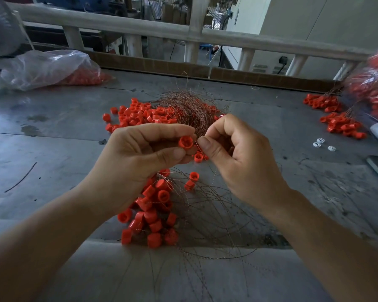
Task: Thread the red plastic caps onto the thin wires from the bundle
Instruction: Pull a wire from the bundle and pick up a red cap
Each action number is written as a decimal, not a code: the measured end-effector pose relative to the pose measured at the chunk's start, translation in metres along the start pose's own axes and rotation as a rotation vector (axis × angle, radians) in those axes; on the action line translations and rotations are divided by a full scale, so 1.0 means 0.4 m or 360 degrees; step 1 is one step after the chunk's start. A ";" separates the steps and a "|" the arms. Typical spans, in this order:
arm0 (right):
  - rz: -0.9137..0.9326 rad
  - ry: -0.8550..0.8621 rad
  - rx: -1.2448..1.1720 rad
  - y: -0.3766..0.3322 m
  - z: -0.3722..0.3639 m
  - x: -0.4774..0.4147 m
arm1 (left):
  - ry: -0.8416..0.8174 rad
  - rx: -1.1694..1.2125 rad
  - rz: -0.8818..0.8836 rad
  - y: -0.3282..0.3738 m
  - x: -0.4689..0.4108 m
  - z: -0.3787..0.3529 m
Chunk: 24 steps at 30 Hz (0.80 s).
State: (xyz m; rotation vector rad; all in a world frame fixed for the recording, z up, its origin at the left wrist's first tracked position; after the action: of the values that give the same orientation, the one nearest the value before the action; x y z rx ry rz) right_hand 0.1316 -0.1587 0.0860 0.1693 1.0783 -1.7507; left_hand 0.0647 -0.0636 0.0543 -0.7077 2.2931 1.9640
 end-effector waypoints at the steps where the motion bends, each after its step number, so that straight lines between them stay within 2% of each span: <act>1: 0.0019 0.0009 0.0003 -0.003 0.001 0.001 | 0.0000 -0.0001 0.0003 0.000 0.000 0.000; 7: 0.0047 0.0017 0.0015 -0.012 0.002 0.000 | 0.0054 -0.0035 0.0015 -0.001 0.000 0.007; 14: -0.0045 -0.0102 -0.0124 0.001 -0.014 0.008 | 0.0047 -0.0009 0.0032 0.002 0.001 0.008; 24: -0.0263 -0.0335 -0.0596 0.021 -0.045 0.009 | 0.0025 0.0244 0.0119 -0.008 0.001 0.002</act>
State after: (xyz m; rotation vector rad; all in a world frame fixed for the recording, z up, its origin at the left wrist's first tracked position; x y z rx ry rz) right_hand 0.1303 -0.1485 0.0685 -0.3371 1.2671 -1.6328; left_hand 0.0652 -0.0634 0.0512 -0.6350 2.4808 1.7918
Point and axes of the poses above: each hand's wrist, its own x-axis away from the middle knuckle, its own z-axis out of the back of the hand, y = z × x, the point moved 10 cm from there along -x, towards the middle knuckle, and after that the axes turned 3 degrees about x, right-handed, at the moved point
